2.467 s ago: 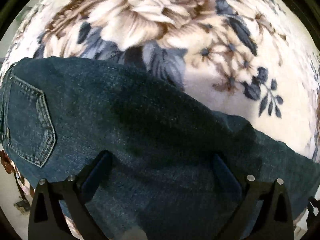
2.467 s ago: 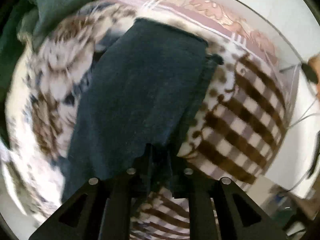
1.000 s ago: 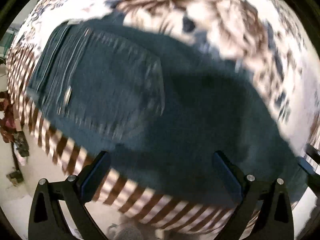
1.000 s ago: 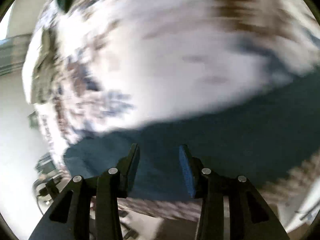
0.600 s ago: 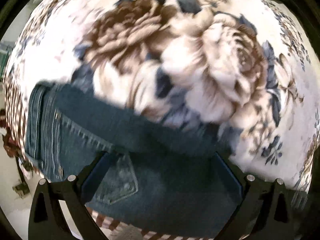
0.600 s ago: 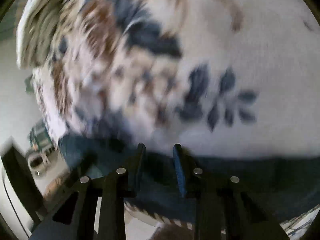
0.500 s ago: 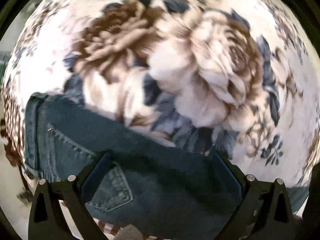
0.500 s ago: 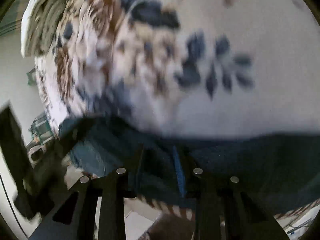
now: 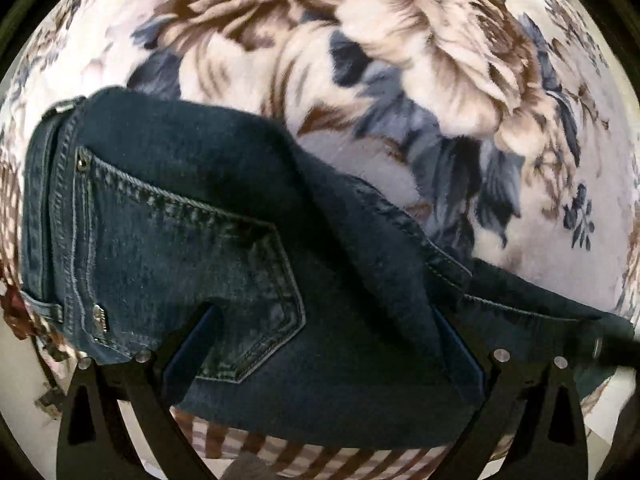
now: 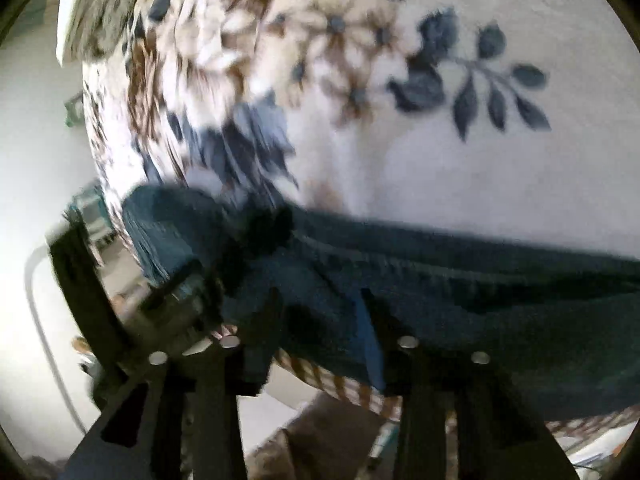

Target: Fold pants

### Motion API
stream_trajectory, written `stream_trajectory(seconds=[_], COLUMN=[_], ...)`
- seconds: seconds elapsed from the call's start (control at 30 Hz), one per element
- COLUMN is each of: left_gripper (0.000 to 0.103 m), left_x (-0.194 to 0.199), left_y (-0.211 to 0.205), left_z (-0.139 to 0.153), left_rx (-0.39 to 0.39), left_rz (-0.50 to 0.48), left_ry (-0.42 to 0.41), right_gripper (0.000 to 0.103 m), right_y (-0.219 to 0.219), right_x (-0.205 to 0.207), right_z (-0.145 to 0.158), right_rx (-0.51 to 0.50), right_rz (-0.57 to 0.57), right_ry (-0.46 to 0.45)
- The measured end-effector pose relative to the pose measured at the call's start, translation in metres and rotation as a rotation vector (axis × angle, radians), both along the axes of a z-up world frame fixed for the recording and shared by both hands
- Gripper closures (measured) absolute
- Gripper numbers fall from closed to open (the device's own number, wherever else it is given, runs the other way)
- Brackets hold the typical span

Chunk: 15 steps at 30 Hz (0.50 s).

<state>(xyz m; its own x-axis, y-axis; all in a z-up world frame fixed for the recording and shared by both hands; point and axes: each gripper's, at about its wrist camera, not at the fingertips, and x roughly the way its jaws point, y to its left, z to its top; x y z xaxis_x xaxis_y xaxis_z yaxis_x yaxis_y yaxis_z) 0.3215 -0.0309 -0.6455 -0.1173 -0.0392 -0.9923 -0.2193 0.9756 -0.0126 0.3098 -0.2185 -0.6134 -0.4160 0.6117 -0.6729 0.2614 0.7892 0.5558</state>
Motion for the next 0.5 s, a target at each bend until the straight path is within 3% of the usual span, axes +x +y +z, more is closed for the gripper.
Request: stream_trajectory(seconds=[0.07,0.13,0.27,0.37,0.5], left_gripper=[0.0,0.0,0.0,0.0,0.0], left_x=[-0.029,-0.043,-0.059,-0.07,-0.076], left_y=[0.025,0.023,0.065,0.082,0.111], left_z=[-0.005,0.001,0.037,0.054,0.024], left_rx=[-0.02,-0.039,-0.097,0.019,0.102], left_rz=[0.008,0.025,0.103,0.102,0.099], left_ry=[-0.006,-0.009,-0.053,-0.094,-0.051], right_gripper=[0.058,0.058,0.054,0.05,0.048], right_y=[0.004,0.015,0.055,0.07,0.053], right_x=[0.013,0.022,0.027,0.028,0.025], right_z=[-0.011,-0.027,-0.059,-0.072,-0.087], right_rx=[0.018,0.072,0.25,0.254,0.329], right_rz=[-0.027,-0.049,-0.072,-0.077,-0.258], right_ry=[0.002,0.042,0.175,0.184,0.234])
